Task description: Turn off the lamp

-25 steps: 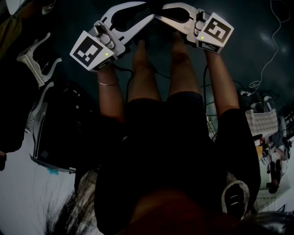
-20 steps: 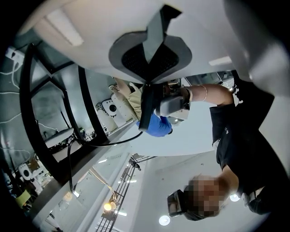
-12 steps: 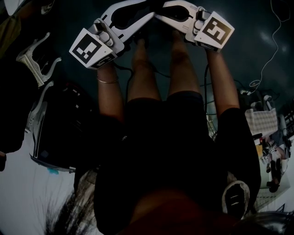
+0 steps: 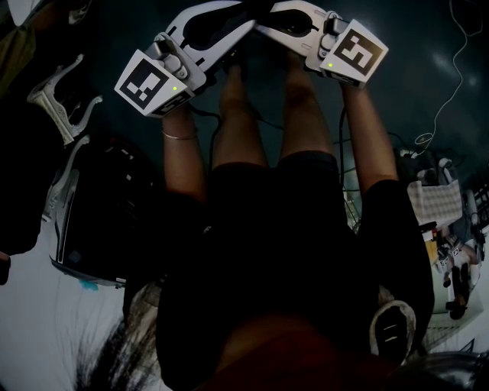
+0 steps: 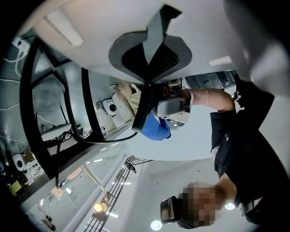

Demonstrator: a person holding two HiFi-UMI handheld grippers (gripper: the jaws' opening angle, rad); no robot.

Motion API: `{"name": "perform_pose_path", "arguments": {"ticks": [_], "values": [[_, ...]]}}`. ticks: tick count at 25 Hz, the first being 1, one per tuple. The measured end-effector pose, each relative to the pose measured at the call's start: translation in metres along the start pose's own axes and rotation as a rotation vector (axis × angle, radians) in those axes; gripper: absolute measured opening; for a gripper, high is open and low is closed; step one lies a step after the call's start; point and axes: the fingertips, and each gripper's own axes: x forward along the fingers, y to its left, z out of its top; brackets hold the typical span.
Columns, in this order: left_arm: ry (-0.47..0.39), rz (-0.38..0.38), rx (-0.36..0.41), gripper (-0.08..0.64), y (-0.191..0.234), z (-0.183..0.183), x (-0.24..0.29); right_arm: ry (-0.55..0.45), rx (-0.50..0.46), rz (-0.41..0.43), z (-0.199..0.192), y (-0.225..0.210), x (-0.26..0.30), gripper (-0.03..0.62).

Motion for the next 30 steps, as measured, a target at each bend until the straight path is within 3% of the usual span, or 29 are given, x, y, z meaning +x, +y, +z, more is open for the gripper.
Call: {"name": "perform_pose_path", "arguments": {"ticks": [30], "values": [[0.05, -0.003, 0.048, 0.075, -0.0021, -0.0049, -0.0004, 0.004, 0.0, -0.006, -0.0019, 0.0008, 0.0002, 0.005]]}}
